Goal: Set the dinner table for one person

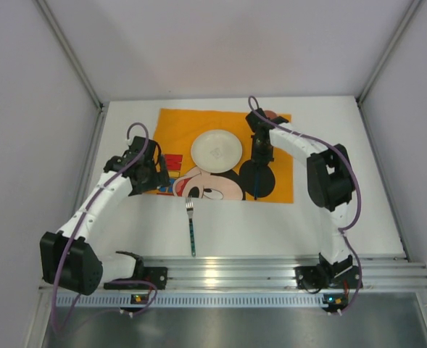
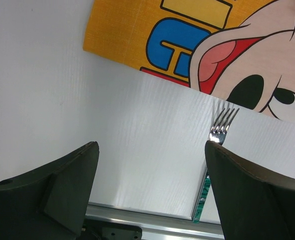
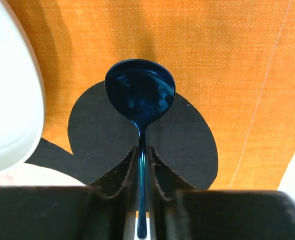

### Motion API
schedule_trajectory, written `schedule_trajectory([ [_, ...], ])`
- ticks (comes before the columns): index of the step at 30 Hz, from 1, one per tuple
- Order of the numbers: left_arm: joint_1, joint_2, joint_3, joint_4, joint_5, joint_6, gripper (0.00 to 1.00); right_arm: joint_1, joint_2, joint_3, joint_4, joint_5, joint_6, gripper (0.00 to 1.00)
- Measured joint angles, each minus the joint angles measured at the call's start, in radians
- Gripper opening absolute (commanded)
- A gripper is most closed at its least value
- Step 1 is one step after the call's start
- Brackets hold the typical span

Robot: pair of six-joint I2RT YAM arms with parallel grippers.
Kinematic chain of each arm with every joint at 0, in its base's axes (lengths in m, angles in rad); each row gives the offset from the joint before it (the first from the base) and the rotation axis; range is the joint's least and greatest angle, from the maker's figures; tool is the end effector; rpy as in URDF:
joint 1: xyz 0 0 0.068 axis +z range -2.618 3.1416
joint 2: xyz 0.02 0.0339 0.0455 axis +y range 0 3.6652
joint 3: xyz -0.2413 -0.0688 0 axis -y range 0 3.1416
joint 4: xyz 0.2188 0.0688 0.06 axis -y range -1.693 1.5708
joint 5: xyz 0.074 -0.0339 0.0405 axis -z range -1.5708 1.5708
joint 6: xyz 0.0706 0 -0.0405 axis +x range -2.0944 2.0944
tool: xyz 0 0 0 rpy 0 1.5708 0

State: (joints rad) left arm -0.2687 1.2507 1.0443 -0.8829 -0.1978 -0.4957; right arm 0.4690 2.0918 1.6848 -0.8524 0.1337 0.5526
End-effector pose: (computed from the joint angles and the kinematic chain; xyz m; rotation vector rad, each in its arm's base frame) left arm 0.2320 -0.0495 0.2295 -0.3606 2.5991 0.0013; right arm 0.3690 0.1764 0.1542 0.1467 2.8012 0.0514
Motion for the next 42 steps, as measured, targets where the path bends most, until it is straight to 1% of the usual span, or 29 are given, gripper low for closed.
schedule_trajectory([
  [2,-0.001,0.005,0.0,0.0,0.0,0.0,0.91,0.0,0.0,-0.001,0.0,0.001,0.002,0.22],
  [4,-0.002,0.007,0.0,0.0,0.0,0.0,0.91,0.0,0.0,-0.002,0.001,0.005,0.002,0.24],
  [5,-0.002,0.009,0.0,0.0,0.0,0.0,0.91,0.0,0.0,-0.002,0.001,0.007,0.0,0.27],
  [13,-0.009,0.023,-0.01,0.01,0.026,-0.004,0.91,0.0,-0.004,-0.002,-0.004,0.035,-0.016,0.32],
  [18,-0.046,0.023,-0.08,0.042,0.084,-0.019,0.88,0.008,-0.069,0.0,-0.033,0.055,-0.045,0.35],
  [21,-0.095,0.027,-0.146,0.06,0.115,-0.048,0.88,0.017,-0.155,0.001,-0.051,0.069,-0.06,0.38],
  [27,-0.32,0.1,-0.21,0.122,0.16,-0.133,0.86,0.032,-0.366,-0.003,-0.077,0.089,-0.077,0.4],
  [29,-0.364,0.134,-0.224,0.153,0.167,-0.159,0.85,0.032,-0.415,-0.011,-0.08,0.093,-0.082,0.4],
  [32,-0.4,0.184,-0.247,0.196,0.164,-0.192,0.82,0.032,-0.473,-0.053,-0.09,0.099,-0.089,0.4],
  [34,-0.411,0.221,-0.264,0.213,0.15,-0.209,0.77,0.032,-0.489,-0.088,-0.097,0.101,-0.093,0.4],
  [35,-0.413,0.227,-0.259,0.211,0.146,-0.216,0.72,0.032,-0.491,-0.103,-0.103,0.102,-0.098,0.4],
  [36,-0.414,0.227,-0.259,0.212,0.138,-0.221,0.63,0.032,-0.491,-0.119,-0.109,0.102,-0.1,0.4],
  [39,-0.413,0.237,-0.261,0.213,0.118,-0.232,0.39,0.032,-0.493,-0.153,-0.126,0.103,-0.109,0.4],
  [40,-0.413,0.238,-0.261,0.217,0.116,-0.233,0.21,0.032,-0.495,-0.16,-0.131,0.103,-0.111,0.4],
  [42,-0.414,0.247,-0.261,0.23,0.124,-0.238,0.05,0.026,-0.505,-0.174,-0.138,0.105,-0.117,0.4],
])
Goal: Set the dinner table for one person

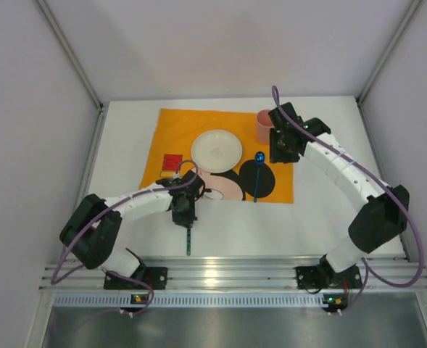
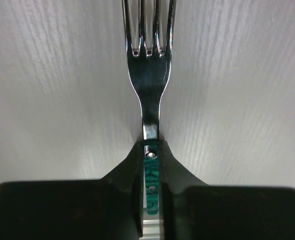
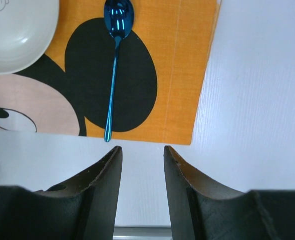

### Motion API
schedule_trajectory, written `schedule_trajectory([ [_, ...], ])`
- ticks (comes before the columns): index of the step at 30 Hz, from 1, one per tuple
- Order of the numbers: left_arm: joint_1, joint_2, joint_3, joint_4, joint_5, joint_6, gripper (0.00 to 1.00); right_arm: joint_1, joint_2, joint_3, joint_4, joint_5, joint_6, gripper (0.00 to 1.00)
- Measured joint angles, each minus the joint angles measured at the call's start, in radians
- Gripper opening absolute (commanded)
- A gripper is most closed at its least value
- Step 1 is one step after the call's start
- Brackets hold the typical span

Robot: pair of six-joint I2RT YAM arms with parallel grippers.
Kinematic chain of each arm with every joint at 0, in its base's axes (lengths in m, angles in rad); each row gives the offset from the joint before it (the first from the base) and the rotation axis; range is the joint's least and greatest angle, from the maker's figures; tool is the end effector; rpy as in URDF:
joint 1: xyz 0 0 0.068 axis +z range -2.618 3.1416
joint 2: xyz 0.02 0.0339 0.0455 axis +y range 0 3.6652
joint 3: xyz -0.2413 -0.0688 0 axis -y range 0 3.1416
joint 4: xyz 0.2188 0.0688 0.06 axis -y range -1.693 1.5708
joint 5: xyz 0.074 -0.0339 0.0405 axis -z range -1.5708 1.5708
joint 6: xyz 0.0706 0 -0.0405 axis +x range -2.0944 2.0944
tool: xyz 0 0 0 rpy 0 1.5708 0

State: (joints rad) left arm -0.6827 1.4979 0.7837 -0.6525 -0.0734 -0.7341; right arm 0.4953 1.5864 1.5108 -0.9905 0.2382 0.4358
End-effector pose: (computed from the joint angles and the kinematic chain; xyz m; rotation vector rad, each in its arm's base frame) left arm 0.1866 -0.1451 0.1148 -0.0865 2.9357 -0.1138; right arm 0.2854 0.1353 0.2732 0.0028 2.5881 0.0228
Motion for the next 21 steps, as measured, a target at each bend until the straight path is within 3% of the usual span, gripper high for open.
schedule_trajectory([
  [1,-0.002,0.006,0.003,0.005,0.006,0.002,0.0,-0.001,-0.009,-0.007,-0.003,0.001,-0.003,0.39],
  [9,0.001,0.059,0.098,-0.051,-0.03,0.057,0.0,-0.034,-0.06,-0.013,-0.016,0.008,-0.022,0.38],
  [14,0.087,0.085,0.375,-0.177,-0.093,0.193,0.0,-0.059,-0.087,-0.013,-0.036,0.032,-0.03,0.39],
  [18,0.226,0.098,0.588,-0.169,-0.09,0.319,0.0,-0.082,-0.146,-0.043,-0.04,0.046,-0.032,0.39],
  [21,0.341,0.192,0.739,-0.174,-0.08,0.409,0.0,-0.099,-0.199,-0.087,-0.05,0.047,-0.032,0.39],
])
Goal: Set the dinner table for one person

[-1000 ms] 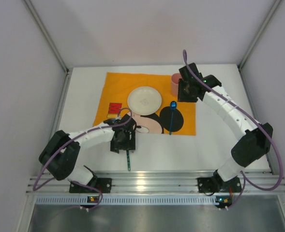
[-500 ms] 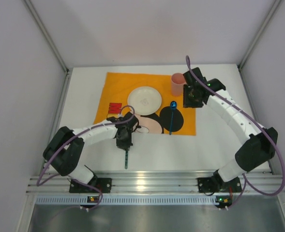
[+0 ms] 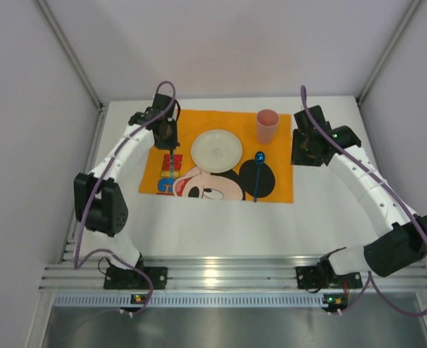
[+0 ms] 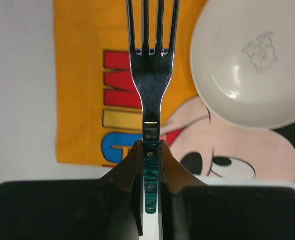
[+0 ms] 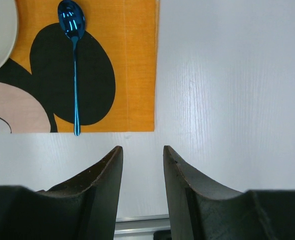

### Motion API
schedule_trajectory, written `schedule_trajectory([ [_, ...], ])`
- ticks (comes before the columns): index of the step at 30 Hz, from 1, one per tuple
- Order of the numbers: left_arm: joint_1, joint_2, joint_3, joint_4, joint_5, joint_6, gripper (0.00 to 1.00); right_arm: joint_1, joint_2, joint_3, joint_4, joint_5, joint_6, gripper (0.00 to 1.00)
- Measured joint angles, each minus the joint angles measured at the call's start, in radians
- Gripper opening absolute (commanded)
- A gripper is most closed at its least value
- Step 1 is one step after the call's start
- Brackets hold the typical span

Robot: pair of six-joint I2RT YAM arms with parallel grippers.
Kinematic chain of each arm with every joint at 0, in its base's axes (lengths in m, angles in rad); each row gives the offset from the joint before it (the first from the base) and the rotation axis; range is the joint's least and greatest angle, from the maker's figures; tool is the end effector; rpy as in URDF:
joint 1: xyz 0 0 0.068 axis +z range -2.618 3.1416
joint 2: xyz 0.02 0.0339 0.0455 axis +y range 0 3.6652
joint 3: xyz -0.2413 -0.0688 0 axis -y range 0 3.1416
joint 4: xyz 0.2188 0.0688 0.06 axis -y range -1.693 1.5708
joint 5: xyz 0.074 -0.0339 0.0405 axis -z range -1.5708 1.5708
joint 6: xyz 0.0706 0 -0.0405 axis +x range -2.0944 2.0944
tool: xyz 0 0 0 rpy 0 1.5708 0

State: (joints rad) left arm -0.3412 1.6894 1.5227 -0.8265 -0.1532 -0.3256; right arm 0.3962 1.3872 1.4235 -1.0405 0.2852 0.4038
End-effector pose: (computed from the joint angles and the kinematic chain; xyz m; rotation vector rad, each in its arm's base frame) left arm 0.3360 -0.1079 0.2555 -0.0382 2.5472 -0.0629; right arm 0.2554 0.0853 0.2990 0.1146 2.5124 -0.0474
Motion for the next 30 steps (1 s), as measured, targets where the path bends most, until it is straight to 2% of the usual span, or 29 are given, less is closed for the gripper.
schedule_trajectory([
  [7,0.114,0.336,0.267,0.012,0.069,0.126,0.0,-0.013,-0.026,-0.023,-0.012,0.002,0.0,0.39],
  [10,0.131,0.424,0.308,0.016,0.097,0.15,0.0,-0.025,-0.025,-0.022,-0.024,0.004,0.004,0.39],
  [14,0.141,0.472,0.304,0.016,0.113,0.174,0.0,-0.042,-0.023,-0.019,-0.035,0.011,0.008,0.39],
  [24,0.157,0.473,0.185,0.077,0.111,0.195,0.0,-0.059,0.01,-0.013,-0.057,0.01,0.012,0.39],
  [30,0.158,0.473,0.166,0.103,0.102,0.195,0.0,-0.06,0.039,0.016,-0.064,0.006,0.011,0.44],
])
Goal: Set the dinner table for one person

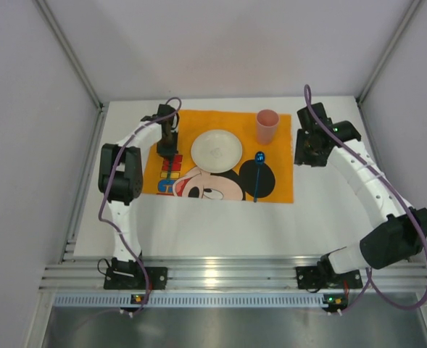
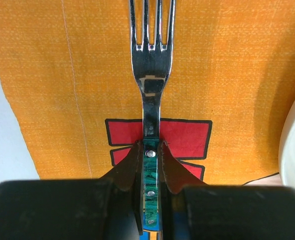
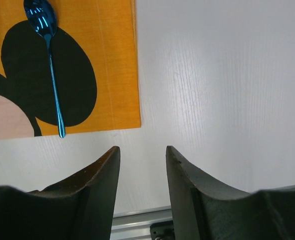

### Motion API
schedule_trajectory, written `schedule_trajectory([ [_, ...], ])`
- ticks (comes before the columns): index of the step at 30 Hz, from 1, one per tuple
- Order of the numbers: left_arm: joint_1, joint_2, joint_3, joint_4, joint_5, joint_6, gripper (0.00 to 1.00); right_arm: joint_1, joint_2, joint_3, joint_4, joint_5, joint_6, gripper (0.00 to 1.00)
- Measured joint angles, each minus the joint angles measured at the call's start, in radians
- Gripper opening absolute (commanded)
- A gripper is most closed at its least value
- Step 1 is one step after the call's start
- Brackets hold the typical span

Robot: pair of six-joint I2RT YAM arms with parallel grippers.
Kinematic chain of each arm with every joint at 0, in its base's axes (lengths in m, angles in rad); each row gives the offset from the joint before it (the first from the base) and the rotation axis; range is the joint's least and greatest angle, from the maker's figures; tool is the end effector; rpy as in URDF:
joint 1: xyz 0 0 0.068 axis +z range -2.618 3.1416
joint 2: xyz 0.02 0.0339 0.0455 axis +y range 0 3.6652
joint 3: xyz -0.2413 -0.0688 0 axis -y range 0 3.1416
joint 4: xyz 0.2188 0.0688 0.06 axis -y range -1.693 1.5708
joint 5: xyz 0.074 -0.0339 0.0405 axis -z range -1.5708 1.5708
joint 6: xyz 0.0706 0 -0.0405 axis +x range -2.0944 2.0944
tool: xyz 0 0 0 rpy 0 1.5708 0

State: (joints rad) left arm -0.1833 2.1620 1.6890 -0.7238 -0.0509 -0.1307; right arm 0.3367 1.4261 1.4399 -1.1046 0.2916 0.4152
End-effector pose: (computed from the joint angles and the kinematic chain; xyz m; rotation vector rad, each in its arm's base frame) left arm 0.4229 -0.0747 0.1331 0.0594 2.7638 -0.0123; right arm 0.2602 0.0696 0.2897 0.1946 2.5835 -0.1210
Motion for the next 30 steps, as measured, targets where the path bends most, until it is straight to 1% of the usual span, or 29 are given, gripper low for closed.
schedule_trajectory([
  [4,0.0,-0.013,-0.016,0.011,-0.01,0.0,0.09,0.0,0.001,0.008,0.002,0.0,0.0,0.51],
  [6,0.0,-0.016,-0.018,0.011,-0.018,-0.001,0.14,0.0,0.001,0.008,0.002,0.0,-0.001,0.53],
  [7,0.0,-0.019,-0.02,0.011,-0.021,-0.001,0.18,0.0,0.001,0.008,0.002,0.0,-0.001,0.58],
  [8,0.0,-0.023,-0.024,0.011,-0.025,-0.002,0.24,0.0,0.0,0.008,0.002,0.0,0.0,0.62],
  [9,0.0,-0.029,-0.031,0.011,-0.029,-0.003,0.42,0.0,0.0,0.008,0.003,0.0,-0.002,0.67],
  [10,0.0,-0.036,-0.038,0.012,-0.031,0.002,0.48,0.0,0.0,0.008,0.003,0.0,-0.002,0.8],
  [11,0.0,-0.047,-0.05,0.012,-0.035,-0.003,0.53,0.0,-0.002,0.007,0.005,-0.001,-0.001,0.89],
  [12,0.0,-0.063,-0.064,0.012,-0.04,-0.01,0.58,0.0,-0.005,0.007,0.005,0.0,-0.002,0.96],
  [13,0.0,-0.076,-0.075,0.011,-0.043,-0.014,0.64,0.0,-0.009,0.007,0.006,-0.002,-0.006,1.0],
  [16,0.0,-0.13,-0.102,0.006,-0.045,-0.029,0.75,0.0,-0.034,0.006,0.021,-0.016,-0.024,1.0],
  [19,0.0,-0.208,-0.127,0.005,-0.047,-0.045,0.79,0.0,-0.079,0.006,0.049,-0.046,-0.042,1.0],
  [20,0.0,-0.234,-0.135,0.005,-0.047,-0.05,0.85,0.0,-0.108,0.006,0.068,-0.064,-0.054,1.0],
  [24,-0.013,-0.382,-0.192,0.027,-0.057,-0.074,0.91,-0.001,-0.22,0.002,0.132,-0.106,-0.072,1.0],
  [25,-0.02,-0.435,-0.227,0.058,-0.069,-0.082,0.93,-0.001,-0.269,-0.018,0.179,-0.112,-0.072,1.0],
  [26,-0.034,-0.503,-0.278,0.098,-0.092,-0.093,0.99,-0.001,-0.336,-0.057,0.236,-0.114,-0.069,1.0],
  [27,-0.047,-0.568,-0.319,0.126,-0.109,-0.103,0.99,-0.002,-0.396,-0.105,0.283,-0.111,-0.059,1.0],
  [28,-0.061,-0.654,-0.392,0.2,-0.127,-0.121,0.99,-0.002,-0.478,-0.184,0.345,-0.098,-0.042,1.0],
  [30,-0.083,-0.839,-0.57,0.377,-0.134,-0.138,0.99,-0.002,-0.623,-0.331,0.403,-0.075,-0.009,1.0],
])
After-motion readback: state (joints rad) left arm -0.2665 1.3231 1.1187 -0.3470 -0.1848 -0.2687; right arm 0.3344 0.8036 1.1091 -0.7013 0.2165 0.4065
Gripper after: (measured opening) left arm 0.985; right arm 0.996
